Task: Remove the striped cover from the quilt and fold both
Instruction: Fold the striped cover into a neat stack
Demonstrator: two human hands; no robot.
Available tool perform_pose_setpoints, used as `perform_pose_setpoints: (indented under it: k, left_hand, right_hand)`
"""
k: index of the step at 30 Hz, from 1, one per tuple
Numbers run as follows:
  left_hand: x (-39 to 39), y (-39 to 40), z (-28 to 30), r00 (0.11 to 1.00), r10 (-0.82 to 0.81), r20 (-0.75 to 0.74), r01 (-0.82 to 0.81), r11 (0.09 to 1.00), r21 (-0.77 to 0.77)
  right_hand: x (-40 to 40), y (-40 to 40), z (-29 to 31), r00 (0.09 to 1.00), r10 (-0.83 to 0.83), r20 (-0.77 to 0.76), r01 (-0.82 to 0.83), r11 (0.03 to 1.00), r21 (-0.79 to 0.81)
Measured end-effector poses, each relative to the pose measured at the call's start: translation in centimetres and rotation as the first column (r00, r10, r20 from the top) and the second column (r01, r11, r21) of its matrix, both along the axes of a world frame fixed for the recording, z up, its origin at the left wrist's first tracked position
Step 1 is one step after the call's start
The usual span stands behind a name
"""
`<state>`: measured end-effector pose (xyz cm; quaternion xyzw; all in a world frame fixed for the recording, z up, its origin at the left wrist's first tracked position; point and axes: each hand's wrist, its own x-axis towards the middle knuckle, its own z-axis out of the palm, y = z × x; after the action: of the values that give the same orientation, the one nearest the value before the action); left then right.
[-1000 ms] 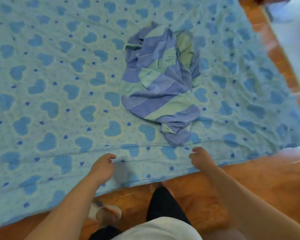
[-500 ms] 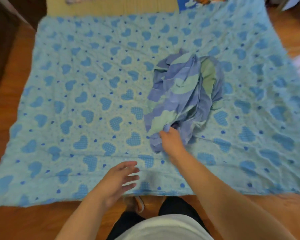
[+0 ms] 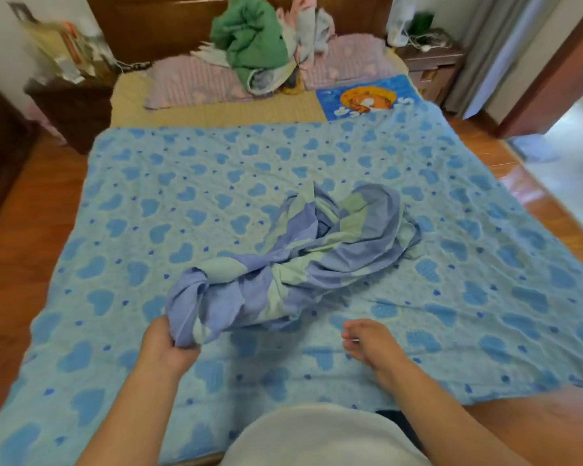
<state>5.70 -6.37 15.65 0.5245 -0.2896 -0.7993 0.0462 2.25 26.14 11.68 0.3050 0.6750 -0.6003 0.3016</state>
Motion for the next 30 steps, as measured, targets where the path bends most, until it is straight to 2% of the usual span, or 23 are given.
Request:
perform_pose_setpoints:
  k: [1, 2, 3, 4, 5, 6, 7, 8, 9, 11, 13, 14, 16, 18, 19, 20, 21, 23, 25, 27, 28, 30]
  left_hand:
    - [1.5, -2.9, -0.7, 0.996, -0.075, 0.051, 0.079, 0.992, -0.099]
    - [3.0, -5.8, -1.9, 0.947, -0.117, 0.298, 0.200, 0.944, -0.264]
    - [4.9, -9.3, -3.7, 0.814, -0.183, 0.551, 0.450, 0.799, -0.398]
    - [7.3, -12.5, -5.5, 0.657, -0.128, 0.743, 0.632, 0.631, -0.450]
    - [10.3, -15.3, -7.0, 0.558, -0.065, 0.827, 0.707, 0.560, -0.433]
    - [12.6, -17.4, -8.6, 0.580, 0.031, 0.814, 0.640, 0.601, -0.479]
    - [13.9, -18.3, -10.1, 0.679, 0.134, 0.722, 0.338, 0.815, -0.470]
    - [14.7, -17.7, -10.8, 0.763, 0.163, 0.626, 0.133, 0.907, -0.399]
    - [15.3, -16.3, -11.0, 0.828, 0.157, 0.538, 0.039, 0.942, -0.334]
    - [14.4, -13.4, -11.2, 0.907, 0.158, 0.391, -0.040, 0.955, -0.294]
    - [12.9, -10.7, -12.3, 0.963, 0.065, 0.263, 0.013, 0.958, -0.286]
    - [12.3, -9.6, -12.4, 0.969, -0.019, 0.245, 0.089, 0.957, -0.277]
    - [11.8, -8.4, -12.5, 0.901, -0.212, 0.378, 0.361, 0.851, -0.382]
    - [12.3, -7.5, -12.2, 0.764, -0.373, 0.527, 0.629, 0.614, -0.477]
    - [12.5, -7.0, -11.9, 0.709, -0.438, 0.553, 0.703, 0.507, -0.499]
    - [12.6, -6.6, -11.6, 0.673, -0.480, 0.562, 0.739, 0.449, -0.502]
    - [12.9, -6.4, -11.4, 0.658, -0.502, 0.562, 0.753, 0.442, -0.487]
    - [14.0, -5.8, -11.3, 0.623, -0.518, 0.586, 0.782, 0.440, -0.441]
    - [14.6, -5.0, -11.5, 0.562, -0.480, 0.674, 0.822, 0.413, -0.391]
    - [14.4, -3.8, -11.8, 0.521, -0.446, 0.728, 0.838, 0.427, -0.338]
    - [14.0, -3.2, -12.3, 0.498, -0.455, 0.738, 0.850, 0.427, -0.310]
    - [12.7, -1.6, -13.5, 0.445, -0.494, 0.747, 0.884, 0.374, -0.280]
  right_hand:
    - [0.8, 0.2, -0.8, 0.997, -0.053, 0.055, 0.053, 0.999, 0.005]
    - [1.6, 0.3, -1.5, 0.990, -0.101, 0.101, 0.098, 0.995, 0.035]
    - [2.5, 0.3, -2.2, 0.981, -0.134, 0.138, 0.122, 0.988, 0.091]
    - [3.3, 0.2, -2.9, 0.976, -0.135, 0.170, 0.109, 0.981, 0.158]
    - [4.2, -0.1, -3.4, 0.974, -0.106, 0.202, 0.059, 0.972, 0.228]
    - [4.7, -0.5, -4.0, 0.970, -0.062, 0.237, -0.008, 0.959, 0.285]
    - [4.8, -1.0, -4.1, 0.964, -0.015, 0.267, -0.074, 0.945, 0.319]
    - [4.6, -1.6, -4.0, 0.955, 0.056, 0.292, -0.163, 0.921, 0.354]
    - [4.2, -2.3, -4.0, 0.940, 0.153, 0.304, -0.270, 0.879, 0.394]
    - [2.9, -3.6, -3.9, 0.865, 0.400, 0.303, -0.500, 0.740, 0.450]
    - [1.2, -5.3, -3.9, 0.723, 0.628, 0.286, -0.673, 0.551, 0.493]
    - [0.1, -6.3, -4.0, 0.643, 0.715, 0.274, -0.723, 0.450, 0.524]
    - [-2.5, -8.3, -4.7, 0.469, 0.850, 0.241, -0.759, 0.248, 0.602]
    - [-5.8, -10.5, -5.9, 0.230, 0.940, 0.253, -0.736, -0.003, 0.677]
    - [-7.8, -11.6, -6.8, 0.112, 0.958, 0.265, -0.689, -0.117, 0.715]
    - [-9.9, -12.6, -7.8, 0.016, 0.960, 0.279, -0.636, -0.205, 0.744]
    - [-12.2, -13.5, -9.1, -0.056, 0.952, 0.302, -0.584, -0.277, 0.763]
    - [-16.8, -14.5, -11.9, -0.111, 0.916, 0.385, -0.508, -0.385, 0.770]
    - [-20.6, -14.4, -14.7, -0.152, 0.859, 0.489, -0.438, -0.502, 0.746]
    - [-22.1, -13.5, -16.7, -0.255, 0.789, 0.559, -0.405, -0.612, 0.679]
    - [-21.7, -12.6, -17.2, -0.304, 0.771, 0.559, -0.392, -0.636, 0.664]
    - [-19.2, -9.1, -16.8, -0.354, 0.799, 0.486, -0.373, -0.597, 0.710]
